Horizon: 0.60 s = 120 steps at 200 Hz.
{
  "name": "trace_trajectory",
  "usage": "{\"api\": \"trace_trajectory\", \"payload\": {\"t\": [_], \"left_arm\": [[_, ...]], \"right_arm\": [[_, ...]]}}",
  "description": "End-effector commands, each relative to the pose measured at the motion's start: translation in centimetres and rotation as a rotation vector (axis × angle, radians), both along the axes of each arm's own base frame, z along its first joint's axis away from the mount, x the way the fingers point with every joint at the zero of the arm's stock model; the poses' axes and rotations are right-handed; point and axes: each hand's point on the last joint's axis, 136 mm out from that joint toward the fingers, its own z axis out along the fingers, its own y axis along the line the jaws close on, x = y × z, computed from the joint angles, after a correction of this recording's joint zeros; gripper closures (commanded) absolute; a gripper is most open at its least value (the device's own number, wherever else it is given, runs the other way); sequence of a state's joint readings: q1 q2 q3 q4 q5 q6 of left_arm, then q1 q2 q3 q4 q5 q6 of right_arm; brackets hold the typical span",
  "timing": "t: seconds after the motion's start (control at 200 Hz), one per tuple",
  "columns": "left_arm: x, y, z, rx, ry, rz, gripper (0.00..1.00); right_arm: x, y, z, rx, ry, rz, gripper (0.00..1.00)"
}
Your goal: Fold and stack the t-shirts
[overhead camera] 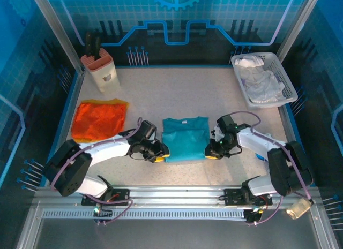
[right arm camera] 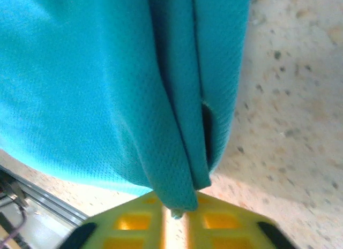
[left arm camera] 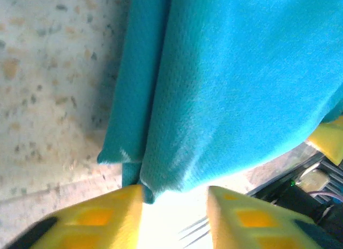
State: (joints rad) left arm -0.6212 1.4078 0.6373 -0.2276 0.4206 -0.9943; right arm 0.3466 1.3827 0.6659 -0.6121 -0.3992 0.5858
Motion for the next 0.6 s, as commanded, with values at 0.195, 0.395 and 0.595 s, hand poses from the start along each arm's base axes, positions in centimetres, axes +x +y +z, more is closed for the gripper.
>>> {"api": "trace_trajectory", "payload": {"t": [0.195, 0.395, 0.595], "left_arm": [[4.5, 2.8, 6.8, 0.050, -0.216, -0.122, 0.40], [9.6, 3.6, 6.3, 0.093, -0.342, -0.230, 0.42], [12.1, 2.4, 4.6, 0.090, -0.404, -0.322, 0.47]], "right_arm": [[4.3, -1.1, 4.8, -0.056, -0.230, 0.032, 0.26], [10.0, 0.6, 7.1, -0.029, -0.407, 0.097, 0.25], [13.1, 2.0, 5.6, 0.011, -0.475, 0.127, 0.36]]}}
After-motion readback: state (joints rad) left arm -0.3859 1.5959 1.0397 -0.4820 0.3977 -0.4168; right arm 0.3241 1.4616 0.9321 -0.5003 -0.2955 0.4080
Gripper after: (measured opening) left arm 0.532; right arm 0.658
